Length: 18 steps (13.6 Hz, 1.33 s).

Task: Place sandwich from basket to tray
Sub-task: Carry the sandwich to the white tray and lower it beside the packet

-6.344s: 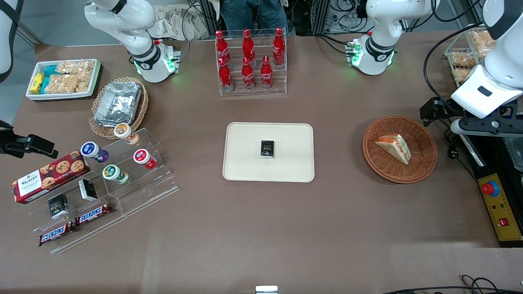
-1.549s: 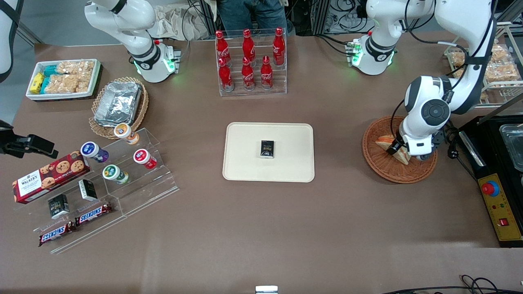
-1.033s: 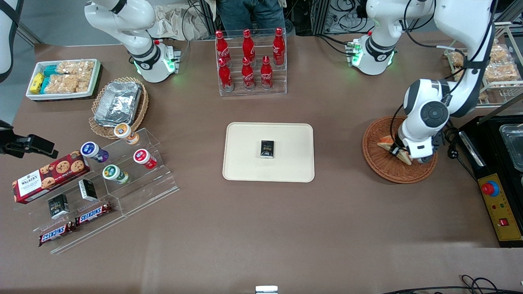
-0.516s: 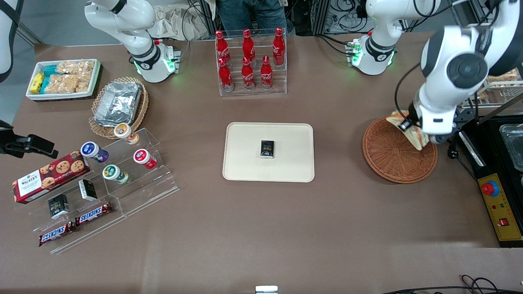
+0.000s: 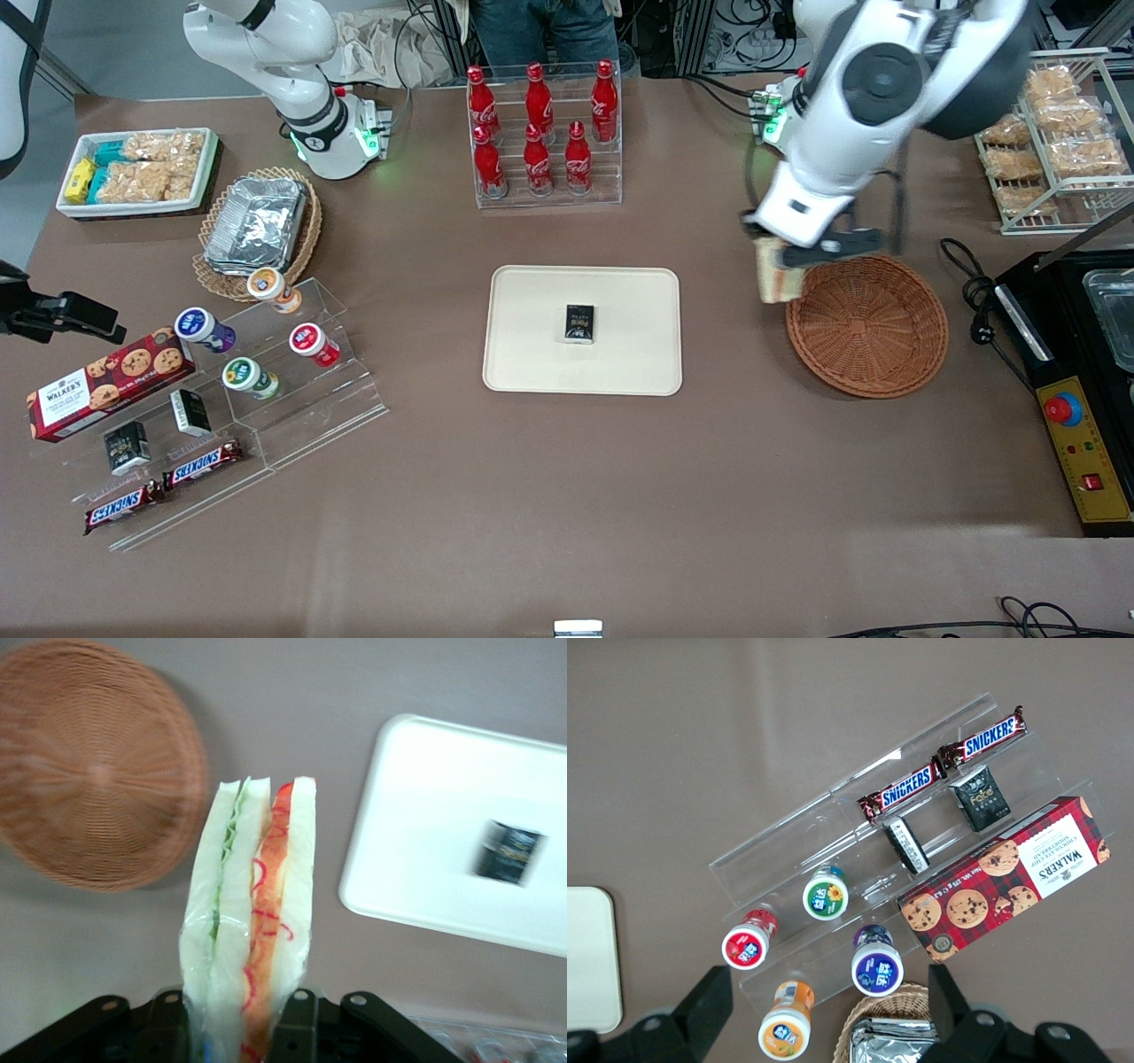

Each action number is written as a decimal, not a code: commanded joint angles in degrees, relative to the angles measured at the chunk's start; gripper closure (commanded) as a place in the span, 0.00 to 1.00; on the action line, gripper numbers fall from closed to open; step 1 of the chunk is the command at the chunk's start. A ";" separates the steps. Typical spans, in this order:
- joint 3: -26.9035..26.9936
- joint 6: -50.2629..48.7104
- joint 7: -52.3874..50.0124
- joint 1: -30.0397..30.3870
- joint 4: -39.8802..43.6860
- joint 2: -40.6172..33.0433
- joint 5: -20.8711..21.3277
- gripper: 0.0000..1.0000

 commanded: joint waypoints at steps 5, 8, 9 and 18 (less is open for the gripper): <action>-0.08 26.84 -3.13 -10.45 -10.19 12.71 2.90 1.00; 0.01 34.40 -3.32 -12.81 -11.60 19.05 4.94 1.00; 0.01 36.33 -3.32 -13.17 -11.78 20.81 5.28 1.00; 0.01 38.12 -11.65 -13.27 -9.06 25.84 12.14 0.00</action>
